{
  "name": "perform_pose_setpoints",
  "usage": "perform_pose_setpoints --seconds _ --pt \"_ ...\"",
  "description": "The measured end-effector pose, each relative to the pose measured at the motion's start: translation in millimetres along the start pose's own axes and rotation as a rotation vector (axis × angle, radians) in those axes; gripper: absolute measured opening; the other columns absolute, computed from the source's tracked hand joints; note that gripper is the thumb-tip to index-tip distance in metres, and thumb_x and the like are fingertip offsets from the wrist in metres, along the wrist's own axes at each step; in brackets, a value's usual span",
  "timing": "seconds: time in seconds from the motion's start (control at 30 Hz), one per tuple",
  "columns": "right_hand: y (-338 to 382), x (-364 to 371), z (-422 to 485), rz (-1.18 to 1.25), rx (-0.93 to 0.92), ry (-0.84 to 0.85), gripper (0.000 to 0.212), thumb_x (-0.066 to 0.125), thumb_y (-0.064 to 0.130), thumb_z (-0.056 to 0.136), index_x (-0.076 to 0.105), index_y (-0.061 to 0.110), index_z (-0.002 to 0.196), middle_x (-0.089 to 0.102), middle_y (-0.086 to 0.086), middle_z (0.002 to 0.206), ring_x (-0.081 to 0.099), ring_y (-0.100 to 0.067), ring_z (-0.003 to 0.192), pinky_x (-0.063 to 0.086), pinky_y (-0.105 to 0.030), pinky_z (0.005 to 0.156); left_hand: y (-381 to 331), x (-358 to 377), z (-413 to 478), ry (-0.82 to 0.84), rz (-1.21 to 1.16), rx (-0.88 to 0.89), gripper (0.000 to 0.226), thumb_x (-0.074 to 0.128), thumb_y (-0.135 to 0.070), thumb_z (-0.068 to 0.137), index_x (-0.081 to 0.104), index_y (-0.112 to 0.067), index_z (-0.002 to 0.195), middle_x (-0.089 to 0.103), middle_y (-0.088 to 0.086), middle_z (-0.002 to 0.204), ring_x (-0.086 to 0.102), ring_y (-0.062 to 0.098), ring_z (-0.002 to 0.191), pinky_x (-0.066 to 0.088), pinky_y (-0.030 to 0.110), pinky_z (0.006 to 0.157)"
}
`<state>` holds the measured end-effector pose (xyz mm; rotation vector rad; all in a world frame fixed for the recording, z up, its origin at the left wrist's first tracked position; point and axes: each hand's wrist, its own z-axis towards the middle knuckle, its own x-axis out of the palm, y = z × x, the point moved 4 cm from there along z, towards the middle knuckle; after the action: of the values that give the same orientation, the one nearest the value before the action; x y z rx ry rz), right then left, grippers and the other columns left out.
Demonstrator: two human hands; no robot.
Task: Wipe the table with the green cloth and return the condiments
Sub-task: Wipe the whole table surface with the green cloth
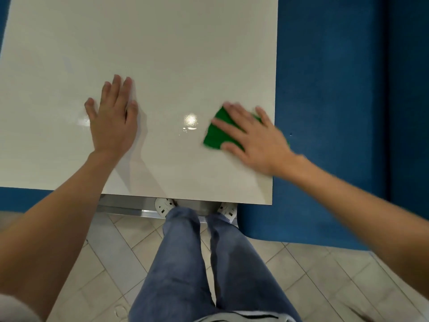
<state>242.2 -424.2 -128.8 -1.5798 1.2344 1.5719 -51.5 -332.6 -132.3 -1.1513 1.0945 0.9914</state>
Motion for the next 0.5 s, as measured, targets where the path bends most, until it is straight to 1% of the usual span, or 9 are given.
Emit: perform_pose_setpoints --seconds 0.13,0.23,0.27,0.3,0.37,0.43,0.5 --pt "-45 -23 71 0.038 0.211 -0.050 0.055 0.019 0.052 0.100 0.016 0.034 0.151 0.004 -0.004 0.161 0.004 -0.021 0.148 0.004 -0.050 0.117 1 -1 0 0.006 -0.006 -0.008 0.050 0.021 -0.032 0.101 0.028 -0.023 0.150 0.026 0.003 0.158 0.022 0.021 0.144 0.017 0.055 0.109" --pt "-43 -22 94 0.040 0.335 -0.076 0.055 0.018 0.050 0.101 0.012 0.031 0.152 0.001 -0.007 0.161 0.000 -0.022 0.148 0.001 -0.049 0.117 0 -1 0 0.016 -0.019 -0.013 0.050 0.021 -0.032 0.102 0.027 -0.024 0.150 0.024 0.003 0.158 0.020 0.020 0.145 0.015 0.055 0.110" --pt "-35 -20 93 0.043 0.345 -0.080 0.056 0.018 0.049 0.101 0.012 0.030 0.152 0.001 -0.008 0.161 0.000 -0.023 0.148 0.001 -0.048 0.117 -1 0 0 0.021 -0.023 -0.015 0.050 0.020 -0.032 0.102 0.026 -0.024 0.150 0.024 0.003 0.159 0.020 0.020 0.145 0.014 0.055 0.111" --pt "-23 -16 89 0.044 0.322 -0.078 0.056 0.019 0.049 0.100 0.013 0.029 0.152 0.002 -0.009 0.161 0.001 -0.025 0.148 0.002 -0.048 0.117 -1 0 -1 0.023 -0.026 -0.018 0.050 0.020 -0.033 0.102 0.026 -0.024 0.151 0.023 0.003 0.159 0.019 0.020 0.145 0.014 0.055 0.111" --pt "9 -6 70 0.039 0.199 -0.064 0.057 0.018 0.051 0.099 0.017 0.030 0.152 0.006 -0.010 0.160 0.005 -0.027 0.147 0.006 -0.047 0.116 -2 0 -1 0.023 -0.018 -0.016 0.051 0.020 -0.033 0.102 0.026 -0.024 0.151 0.023 0.003 0.159 0.019 0.021 0.146 0.013 0.054 0.111" --pt "42 4 37 0.037 0.008 -0.019 0.059 0.017 0.054 0.097 0.021 0.031 0.151 0.011 -0.010 0.160 0.010 -0.027 0.147 0.008 -0.047 0.116 -1 -1 -3 0.029 -0.005 -0.015 0.051 0.020 -0.033 0.101 0.026 -0.023 0.151 0.023 0.004 0.159 0.020 0.022 0.146 0.013 0.054 0.111" --pt "59 10 2 0.014 -0.209 0.054 0.057 0.021 0.054 0.098 0.020 0.033 0.151 0.011 -0.008 0.160 0.010 -0.025 0.147 0.008 -0.045 0.117 0 -1 -4 0.037 0.005 -0.016 0.052 0.020 -0.033 0.101 0.025 -0.022 0.151 0.022 0.004 0.159 0.019 0.022 0.146 0.013 0.054 0.111"
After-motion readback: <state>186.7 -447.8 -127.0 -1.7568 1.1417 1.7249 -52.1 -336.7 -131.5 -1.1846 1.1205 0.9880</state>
